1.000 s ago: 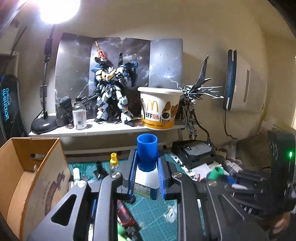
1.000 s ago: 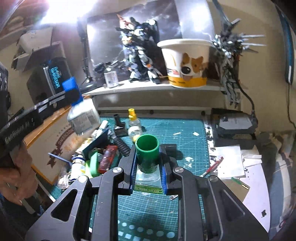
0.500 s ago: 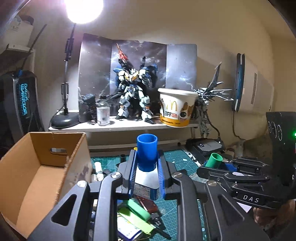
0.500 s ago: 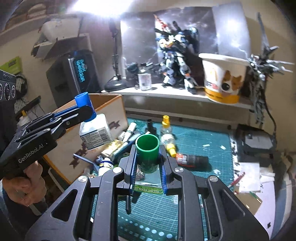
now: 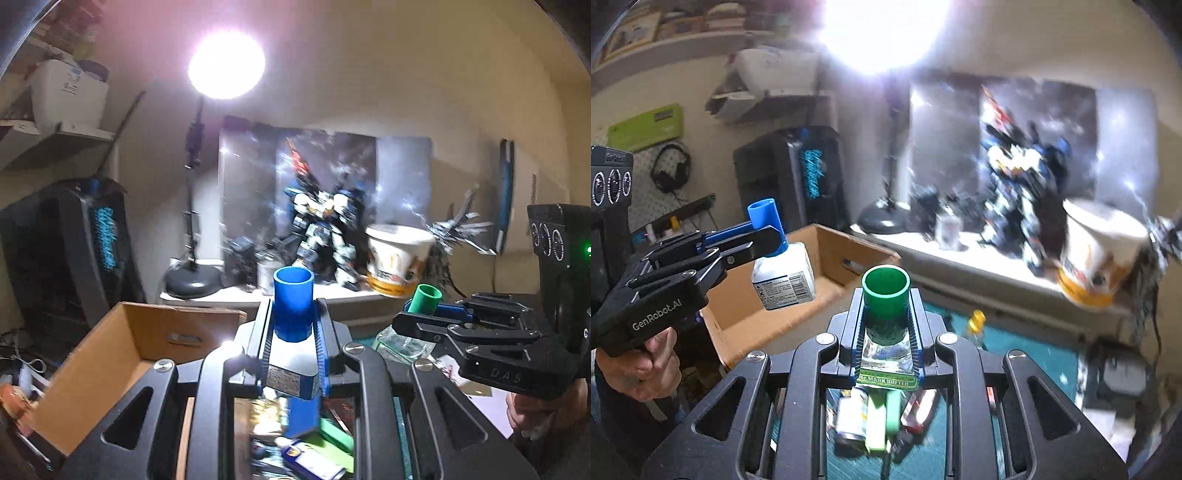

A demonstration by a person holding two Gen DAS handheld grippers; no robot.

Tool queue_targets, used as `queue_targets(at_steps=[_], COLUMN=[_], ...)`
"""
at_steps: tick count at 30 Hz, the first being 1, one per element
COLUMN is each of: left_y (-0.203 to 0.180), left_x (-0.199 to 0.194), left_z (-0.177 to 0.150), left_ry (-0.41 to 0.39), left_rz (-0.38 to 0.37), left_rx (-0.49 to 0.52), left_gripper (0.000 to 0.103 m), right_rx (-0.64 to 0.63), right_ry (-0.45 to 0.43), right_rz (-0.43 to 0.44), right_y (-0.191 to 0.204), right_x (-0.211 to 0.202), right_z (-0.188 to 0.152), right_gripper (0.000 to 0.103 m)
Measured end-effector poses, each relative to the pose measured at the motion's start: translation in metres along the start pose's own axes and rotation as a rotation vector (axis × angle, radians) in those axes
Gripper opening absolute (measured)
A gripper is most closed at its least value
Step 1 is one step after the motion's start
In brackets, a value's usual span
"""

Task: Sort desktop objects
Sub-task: 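Carry both bottles over the cardboard box with both grippers, then lower both bottles into the box and open both grippers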

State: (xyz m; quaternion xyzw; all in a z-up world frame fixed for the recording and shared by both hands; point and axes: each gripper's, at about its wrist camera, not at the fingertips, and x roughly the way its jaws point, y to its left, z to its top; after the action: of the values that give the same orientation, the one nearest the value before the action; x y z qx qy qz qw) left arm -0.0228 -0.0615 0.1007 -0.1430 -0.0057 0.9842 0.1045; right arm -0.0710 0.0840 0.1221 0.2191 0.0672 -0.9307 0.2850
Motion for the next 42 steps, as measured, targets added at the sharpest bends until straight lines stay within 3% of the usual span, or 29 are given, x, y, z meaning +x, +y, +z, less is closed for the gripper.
queue_targets(at_steps=[4, 7, 12, 19, 25, 33, 38, 42], left_y=[0.031, 0.06, 0.109, 0.168, 0.207, 0.229, 0.241, 0.249], left_x=[0.001, 0.017, 0.055, 0.118, 0.176, 0.237, 0.261, 0.276], left_z=[0.016, 0.023, 0.013, -0.015, -0.032, -0.065, -0.076, -0.079], left_ry=[0.015, 0.077, 0.206, 0.432, 0.645, 0.877, 0.952, 0.97], left_rz=[0.046, 0.054, 0.105, 0.193, 0.282, 0.28, 0.288, 0.292], left_rx=[-0.003, -0.009, -0.045, -0.047, -0.079, -0.09, -0.111, -0.122], left_gripper=[0.02, 0.02, 0.02, 0.02, 0.02, 0.02, 0.02, 0.021], right_rx=[-0.047, -0.07, -0.095, -0.088, -0.088, -0.086, -0.066, -0.004], right_ry=[-0.005, 0.017, 0.107, 0.29, 0.442, 0.685, 0.731, 0.804], right_rz=[0.067, 0.137, 0.218, 0.278, 0.271, 0.242, 0.181, 0.196], right_y=[0.019, 0.033, 0.053, 0.066, 0.062, 0.058, 0.048, 0.04], right_x=[0.021, 0.051, 0.129, 0.244, 0.317, 0.389, 0.417, 0.438], right_z=[0.028, 0.051, 0.075, 0.07, 0.056, 0.043, 0.044, 0.035], right_gripper=[0.02, 0.02, 0.02, 0.02, 0.02, 0.02, 0.02, 0.02])
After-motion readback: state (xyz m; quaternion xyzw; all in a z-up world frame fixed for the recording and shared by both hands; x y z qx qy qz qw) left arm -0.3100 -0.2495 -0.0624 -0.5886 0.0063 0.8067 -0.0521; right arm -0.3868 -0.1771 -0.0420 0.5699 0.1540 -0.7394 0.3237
